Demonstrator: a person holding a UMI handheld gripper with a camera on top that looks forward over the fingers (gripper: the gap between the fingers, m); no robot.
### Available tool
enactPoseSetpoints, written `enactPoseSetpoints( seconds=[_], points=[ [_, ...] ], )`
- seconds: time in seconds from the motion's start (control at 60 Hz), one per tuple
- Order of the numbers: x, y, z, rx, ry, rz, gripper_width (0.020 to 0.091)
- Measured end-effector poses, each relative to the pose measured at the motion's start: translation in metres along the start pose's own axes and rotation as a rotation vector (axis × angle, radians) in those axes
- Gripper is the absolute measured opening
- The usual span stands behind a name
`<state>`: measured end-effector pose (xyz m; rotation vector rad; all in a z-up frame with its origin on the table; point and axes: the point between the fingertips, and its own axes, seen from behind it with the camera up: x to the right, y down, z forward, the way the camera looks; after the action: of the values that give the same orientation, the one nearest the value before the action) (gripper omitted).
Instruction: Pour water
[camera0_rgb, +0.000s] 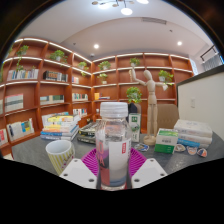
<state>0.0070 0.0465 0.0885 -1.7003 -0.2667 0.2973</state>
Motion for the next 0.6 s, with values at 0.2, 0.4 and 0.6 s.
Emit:
enactPoseSetpoints(
  seconds=[0.2,0.4,0.6],
  points=[
    [0.000,0.009,-0.008,-0.032,0.052,-0.037,0.0560],
    [-0.007,0.022,-0.040,-0.076,0.082,-0.025,0.0857],
    [0.007,0.018,-0.098,-0.101,0.195,0.071,0.0858]
  ],
)
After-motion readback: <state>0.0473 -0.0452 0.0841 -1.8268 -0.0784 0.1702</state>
